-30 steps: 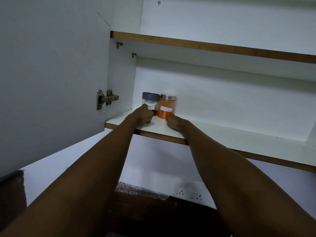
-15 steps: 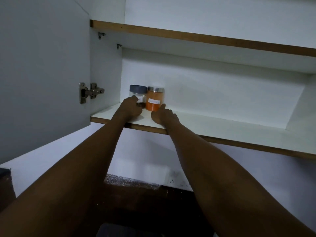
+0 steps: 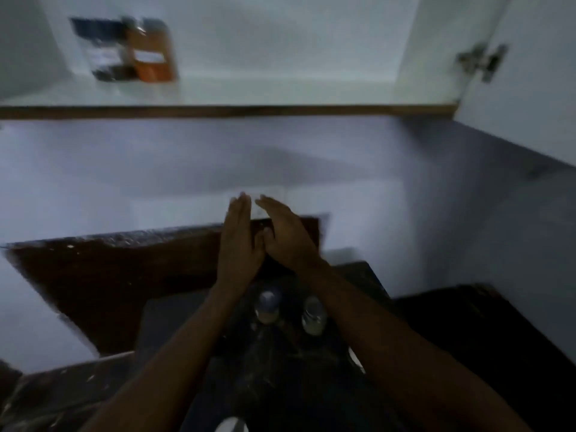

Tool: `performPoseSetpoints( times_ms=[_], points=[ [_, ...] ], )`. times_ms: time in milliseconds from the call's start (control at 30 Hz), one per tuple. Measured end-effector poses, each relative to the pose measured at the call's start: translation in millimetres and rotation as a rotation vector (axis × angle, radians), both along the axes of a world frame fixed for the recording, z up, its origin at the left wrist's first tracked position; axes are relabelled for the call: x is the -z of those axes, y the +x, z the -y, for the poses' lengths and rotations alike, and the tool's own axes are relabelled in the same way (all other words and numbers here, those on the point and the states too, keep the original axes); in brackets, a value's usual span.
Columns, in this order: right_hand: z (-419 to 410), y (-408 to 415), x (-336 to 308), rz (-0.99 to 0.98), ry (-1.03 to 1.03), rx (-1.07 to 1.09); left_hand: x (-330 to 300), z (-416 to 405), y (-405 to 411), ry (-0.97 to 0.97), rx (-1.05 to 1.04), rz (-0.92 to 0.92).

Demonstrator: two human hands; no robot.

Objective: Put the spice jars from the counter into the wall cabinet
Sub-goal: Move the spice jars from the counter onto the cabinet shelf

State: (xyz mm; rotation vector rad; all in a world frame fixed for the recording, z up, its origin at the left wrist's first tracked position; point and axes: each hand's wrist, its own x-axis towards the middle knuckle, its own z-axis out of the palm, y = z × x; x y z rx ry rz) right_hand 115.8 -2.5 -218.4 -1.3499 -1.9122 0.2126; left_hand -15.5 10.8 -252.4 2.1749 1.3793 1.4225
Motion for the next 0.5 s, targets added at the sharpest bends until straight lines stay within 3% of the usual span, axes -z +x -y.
performPoseSetpoints(
  times_ms=[100,267,400,500],
  points=[
    [55.4,77.4,74.4,0.007,-0.318,0.182,83.9,42.3,77.9,-0.293,0.227,-0.162],
    [125.4,160.2,151.4,-0.042,-0.55,0.38,152.2,97.2,164.6,-0.49,0.509,-0.289],
    [173.0,214.8,207.4,0.008,-0.79,0.435,198.4,129.7,211.8,-0.698,0.503,-0.469],
    [185.6,233.0,235.3,0.0,-0.852,0.348,216.8,131.9,229.2,-0.807,0.46,-0.447]
  ],
)
